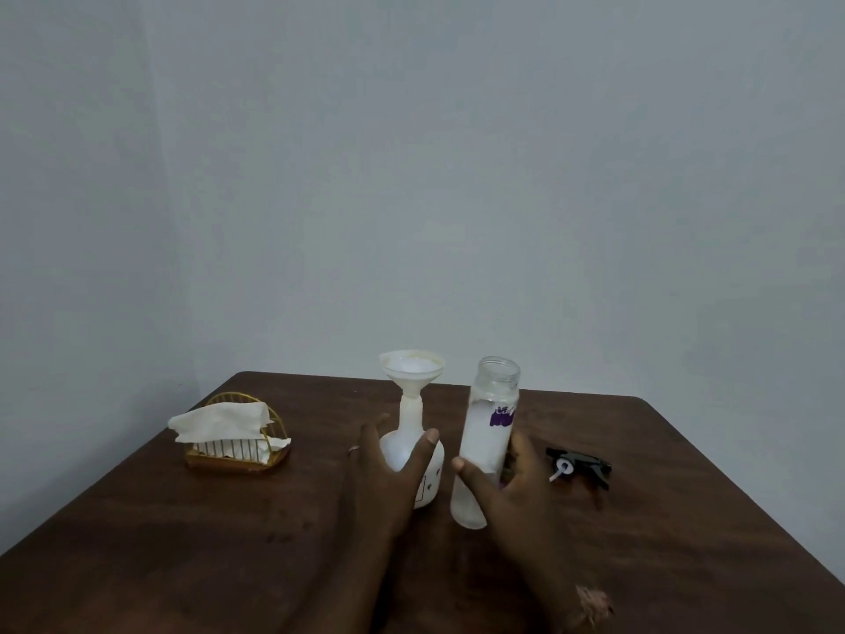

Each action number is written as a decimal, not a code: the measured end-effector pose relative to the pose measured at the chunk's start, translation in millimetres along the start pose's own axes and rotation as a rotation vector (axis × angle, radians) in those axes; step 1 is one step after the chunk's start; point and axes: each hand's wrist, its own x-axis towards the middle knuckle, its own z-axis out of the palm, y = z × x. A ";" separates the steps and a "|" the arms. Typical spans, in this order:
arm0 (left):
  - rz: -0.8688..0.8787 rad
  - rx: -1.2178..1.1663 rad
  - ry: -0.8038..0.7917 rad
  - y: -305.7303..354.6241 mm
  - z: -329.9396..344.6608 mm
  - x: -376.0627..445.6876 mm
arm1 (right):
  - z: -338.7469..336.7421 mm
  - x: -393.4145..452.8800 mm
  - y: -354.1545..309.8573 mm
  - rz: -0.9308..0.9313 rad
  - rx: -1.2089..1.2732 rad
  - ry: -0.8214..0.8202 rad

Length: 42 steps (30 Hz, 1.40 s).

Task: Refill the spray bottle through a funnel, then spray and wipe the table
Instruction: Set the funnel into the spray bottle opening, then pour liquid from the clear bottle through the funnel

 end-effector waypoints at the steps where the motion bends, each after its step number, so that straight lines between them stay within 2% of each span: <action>1: -0.001 -0.024 0.027 3.8 -0.8 0.4 | -0.2 -0.4 0.6 -0.009 -0.006 0.019; 4: 0.046 -0.185 0.056 15.6 -2.4 9.9 | 3.4 -0.3 -1.4 -0.049 -0.027 0.064; 6: 0.070 -0.252 0.012 24.2 -1.8 22.5 | 6.7 2.5 -4.3 -0.078 -0.037 0.090; 9: 0.091 -0.170 -0.057 32.5 4.0 33.1 | 12.0 4.8 -3.4 -0.098 -0.037 0.118; 14: 0.132 0.002 0.017 26.7 13.6 20.8 | 13.8 3.7 -1.5 -0.128 -0.053 0.150; 17: 0.143 0.006 -0.012 28.9 11.3 14.5 | 11.1 5.1 1.8 -0.149 -0.062 0.177; 20: 0.138 -0.117 -0.012 32.4 5.5 13.0 | 7.2 4.7 3.2 -0.136 -0.056 0.186; 23: 0.119 -0.402 -0.030 41.2 2.3 19.5 | 6.3 7.0 3.2 -0.148 -0.045 0.188; 25: 0.110 -0.479 -0.044 51.9 1.0 19.7 | 7.0 8.8 1.5 -0.155 -0.034 0.178; 30: 0.168 -0.498 -0.058 55.1 9.3 17.7 | 7.8 15.7 -3.7 -0.201 -0.039 0.135; 34: 0.195 -0.554 -0.028 51.8 12.1 16.7 | -2.0 23.2 -11.9 -0.202 -0.055 0.113; 37: 0.217 -0.561 -0.002 51.3 13.6 15.6 | -16.3 36.8 -25.2 -0.268 -0.064 0.108; 42: 0.228 -0.517 0.038 47.0 13.5 20.6 | -41.3 72.6 -61.9 -0.335 -0.139 -0.096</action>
